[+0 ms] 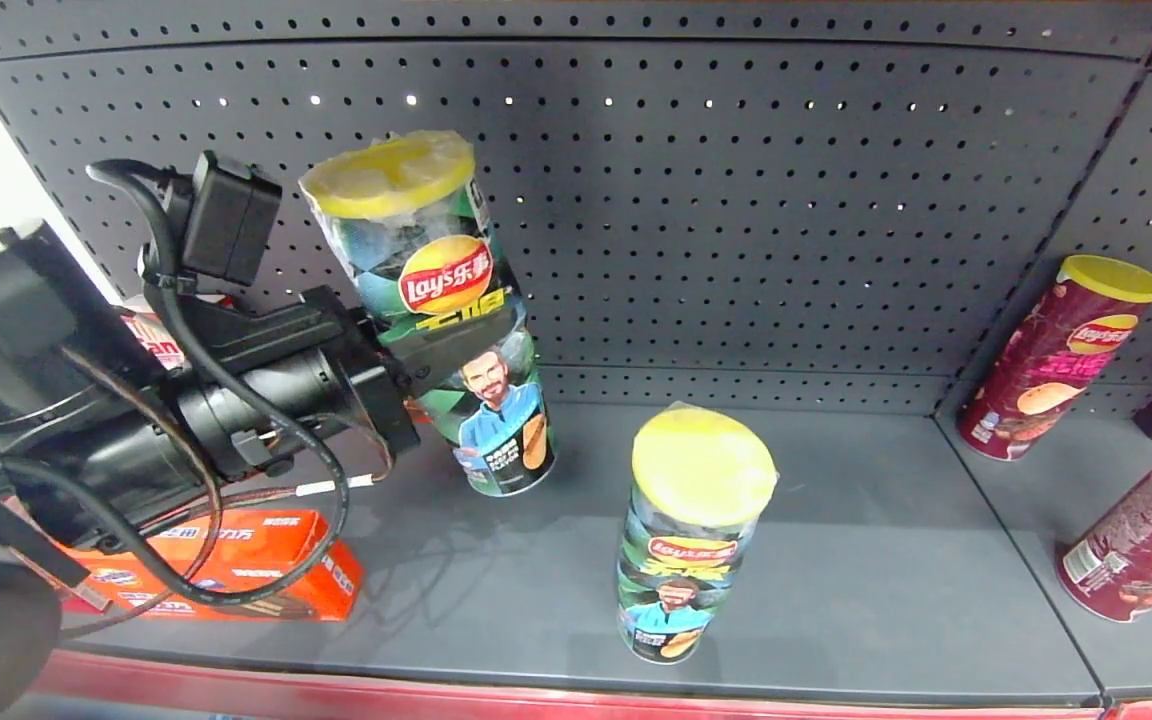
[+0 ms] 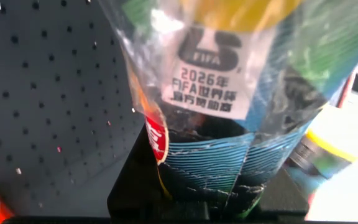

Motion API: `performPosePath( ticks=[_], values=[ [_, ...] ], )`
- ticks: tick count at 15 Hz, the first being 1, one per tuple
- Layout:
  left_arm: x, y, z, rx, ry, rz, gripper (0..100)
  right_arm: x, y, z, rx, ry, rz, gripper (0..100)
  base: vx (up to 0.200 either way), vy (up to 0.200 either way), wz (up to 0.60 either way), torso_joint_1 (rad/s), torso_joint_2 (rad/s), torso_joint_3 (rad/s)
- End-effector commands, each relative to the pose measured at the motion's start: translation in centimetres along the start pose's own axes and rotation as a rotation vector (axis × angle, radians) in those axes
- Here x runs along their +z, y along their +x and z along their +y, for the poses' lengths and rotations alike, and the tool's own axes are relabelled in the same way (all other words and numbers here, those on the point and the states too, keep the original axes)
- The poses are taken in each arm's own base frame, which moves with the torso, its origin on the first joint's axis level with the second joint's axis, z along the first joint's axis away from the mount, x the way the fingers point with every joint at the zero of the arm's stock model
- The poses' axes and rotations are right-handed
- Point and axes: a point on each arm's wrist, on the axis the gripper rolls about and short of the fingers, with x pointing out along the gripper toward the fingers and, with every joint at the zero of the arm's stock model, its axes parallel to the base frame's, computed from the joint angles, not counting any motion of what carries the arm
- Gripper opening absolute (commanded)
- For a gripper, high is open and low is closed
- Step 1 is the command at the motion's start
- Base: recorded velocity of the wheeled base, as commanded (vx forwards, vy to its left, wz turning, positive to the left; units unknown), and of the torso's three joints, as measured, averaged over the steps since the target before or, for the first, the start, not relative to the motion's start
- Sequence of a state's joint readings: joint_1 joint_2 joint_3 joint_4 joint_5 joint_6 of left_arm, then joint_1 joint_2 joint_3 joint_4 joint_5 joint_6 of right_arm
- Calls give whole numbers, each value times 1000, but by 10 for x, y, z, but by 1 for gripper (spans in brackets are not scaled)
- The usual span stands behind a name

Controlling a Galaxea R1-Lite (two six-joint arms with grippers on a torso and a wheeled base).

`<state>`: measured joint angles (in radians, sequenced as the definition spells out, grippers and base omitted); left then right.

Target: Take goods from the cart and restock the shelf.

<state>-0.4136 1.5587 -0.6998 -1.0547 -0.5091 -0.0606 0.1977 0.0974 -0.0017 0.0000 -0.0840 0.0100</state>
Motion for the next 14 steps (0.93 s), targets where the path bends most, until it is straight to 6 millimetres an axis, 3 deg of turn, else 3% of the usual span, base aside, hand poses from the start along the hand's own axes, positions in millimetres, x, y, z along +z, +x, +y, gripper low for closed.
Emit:
performPosePath(
  ticks=[1,6,9,13,14],
  values=[
    [-4,9,7,-2,-2,9,0,0,1,0,0,0,7,100,0,0,0,0,0,0],
    [-4,21,17,-18,71,-1,0,0,1,0,0,0,7,100,0,0,0,0,0,0],
    [-15,25,19,-47,8,103,0,0,1,0,0,0,7,100,0,0,0,0,0,0],
    [-34,46,34,-134,35,93,0,0,1,0,0,-1,7,100,0,0,0,0,0,0],
    [-37,62,44,-135,46,79,0,0,1,0,0,0,7,100,0,0,0,0,0,0]
  ],
)
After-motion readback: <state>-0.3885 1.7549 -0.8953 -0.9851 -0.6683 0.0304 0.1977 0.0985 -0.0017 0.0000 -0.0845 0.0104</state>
